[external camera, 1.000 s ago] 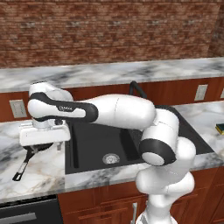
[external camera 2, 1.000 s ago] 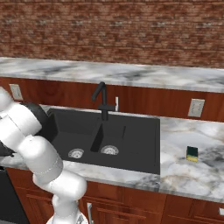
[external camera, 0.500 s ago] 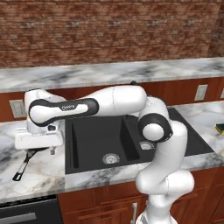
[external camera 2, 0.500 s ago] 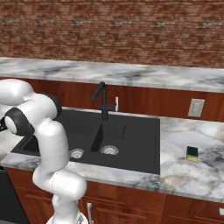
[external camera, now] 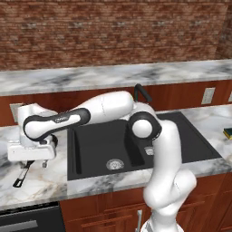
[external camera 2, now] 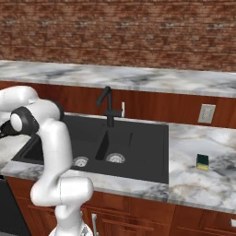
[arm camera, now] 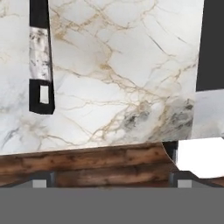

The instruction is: Pick the pan and sponge and place them into the sink. Then turn on the water.

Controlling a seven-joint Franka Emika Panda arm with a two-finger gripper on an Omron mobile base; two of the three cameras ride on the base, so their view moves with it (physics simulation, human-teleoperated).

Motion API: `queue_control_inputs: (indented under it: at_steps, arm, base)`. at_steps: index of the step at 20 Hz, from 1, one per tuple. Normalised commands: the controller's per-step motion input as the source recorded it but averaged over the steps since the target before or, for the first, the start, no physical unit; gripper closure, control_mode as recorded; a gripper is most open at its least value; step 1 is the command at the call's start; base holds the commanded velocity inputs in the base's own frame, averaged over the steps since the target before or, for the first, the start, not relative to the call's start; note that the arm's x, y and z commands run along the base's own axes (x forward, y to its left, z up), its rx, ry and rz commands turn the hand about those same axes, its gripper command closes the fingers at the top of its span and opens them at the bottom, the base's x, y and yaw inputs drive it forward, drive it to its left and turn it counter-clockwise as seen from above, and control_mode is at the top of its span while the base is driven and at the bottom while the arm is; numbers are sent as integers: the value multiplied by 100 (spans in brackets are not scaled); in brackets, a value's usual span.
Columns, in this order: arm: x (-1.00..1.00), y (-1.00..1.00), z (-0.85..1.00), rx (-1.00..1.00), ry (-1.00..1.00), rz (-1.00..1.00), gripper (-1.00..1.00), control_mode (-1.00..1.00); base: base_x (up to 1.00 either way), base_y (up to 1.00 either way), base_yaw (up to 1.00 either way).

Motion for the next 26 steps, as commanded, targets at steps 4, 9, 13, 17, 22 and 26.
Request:
queue_control_inputs:
  at_steps: [4,9,13,17,22,26]
  arm:
    - [30,43,-26,0,0,-3,-100,-100]
    - [30,29,-21,0,0,-1,-100,-100]
    - [34,12,-38,0,0,0,-100,-100]
    - [43,1,-53,0,0,0,-100,-100]
    - [44,2,-48,0,0,0,-100,-100]
    - [40,13,-23,0,-1,0,-100,-100]
  base:
    - [0,0,0]
    - [0,0,0]
    - [0,0,0]
    - [0,0,0]
    - [0,0,0]
    - [0,0,0]
